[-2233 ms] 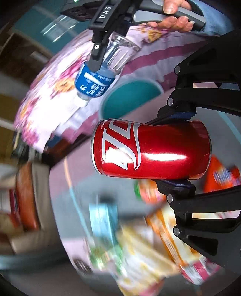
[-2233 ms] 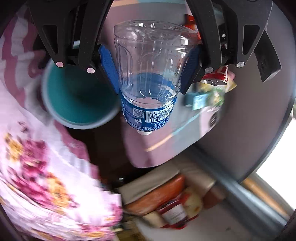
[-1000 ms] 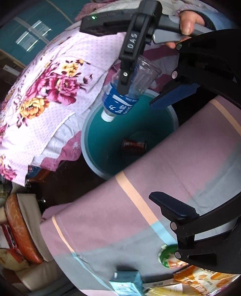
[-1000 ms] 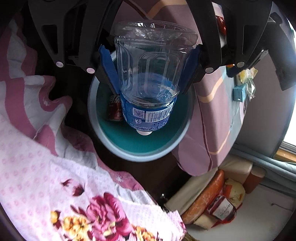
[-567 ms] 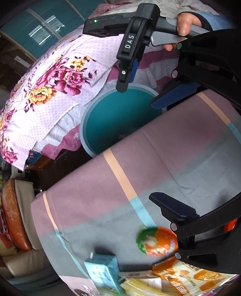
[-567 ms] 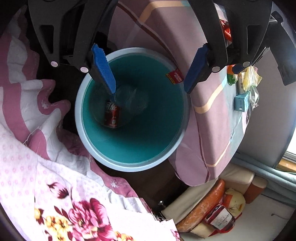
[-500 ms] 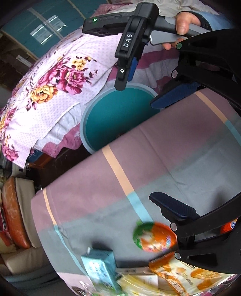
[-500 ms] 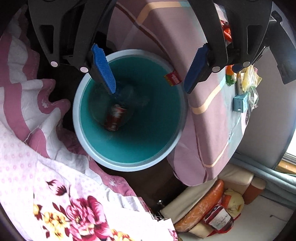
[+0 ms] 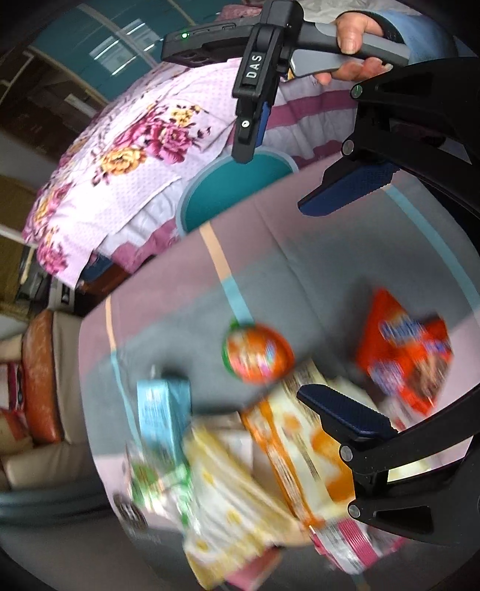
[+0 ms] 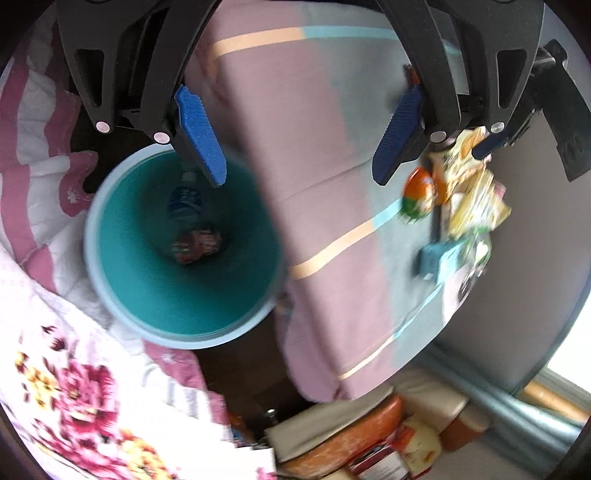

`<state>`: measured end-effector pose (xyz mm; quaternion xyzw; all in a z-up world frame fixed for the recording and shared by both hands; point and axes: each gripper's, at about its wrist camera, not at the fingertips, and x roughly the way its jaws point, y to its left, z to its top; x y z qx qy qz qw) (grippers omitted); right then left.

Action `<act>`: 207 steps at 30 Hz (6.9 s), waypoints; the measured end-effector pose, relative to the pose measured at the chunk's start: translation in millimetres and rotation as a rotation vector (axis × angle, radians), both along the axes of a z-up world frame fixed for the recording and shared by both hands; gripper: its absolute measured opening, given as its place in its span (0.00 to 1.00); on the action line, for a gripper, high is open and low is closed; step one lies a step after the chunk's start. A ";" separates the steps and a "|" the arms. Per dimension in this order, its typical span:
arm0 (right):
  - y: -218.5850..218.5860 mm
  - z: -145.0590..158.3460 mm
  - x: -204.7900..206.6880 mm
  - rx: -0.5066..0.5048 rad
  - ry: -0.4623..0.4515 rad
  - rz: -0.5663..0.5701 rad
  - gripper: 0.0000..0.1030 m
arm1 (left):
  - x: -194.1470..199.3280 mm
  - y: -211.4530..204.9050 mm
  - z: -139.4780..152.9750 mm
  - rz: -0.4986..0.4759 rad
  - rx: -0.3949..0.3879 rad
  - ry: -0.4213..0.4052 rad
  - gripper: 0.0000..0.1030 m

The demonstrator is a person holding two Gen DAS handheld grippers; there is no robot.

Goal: Collect trash
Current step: 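Move both tools back to the table and close the right tool on the orange Ovaltine packet, then grasp the white paper cup with the left tool while the right tool lifts the Ovaltine packet, then carry both over the teal bin, releasing the cup from left tool while right tool drops the packet, then move both tools back to the pink snack bag and yellow biscuit bag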

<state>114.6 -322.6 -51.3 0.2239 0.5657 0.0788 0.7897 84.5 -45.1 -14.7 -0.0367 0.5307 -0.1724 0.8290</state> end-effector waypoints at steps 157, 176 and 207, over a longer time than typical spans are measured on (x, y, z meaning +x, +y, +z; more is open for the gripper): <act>-95.3 5.3 11.1 -0.032 -0.065 -0.230 0.70 | 38.2 -129.8 -31.1 -0.184 0.008 0.061 0.90; 33.1 29.8 17.3 -0.058 -0.031 0.021 0.75 | 2.6 5.4 -3.5 -0.012 -0.027 -0.009 0.91; 222.6 -24.8 43.2 -0.011 0.096 0.347 0.80 | -15.9 188.9 -68.1 0.178 0.045 0.072 0.94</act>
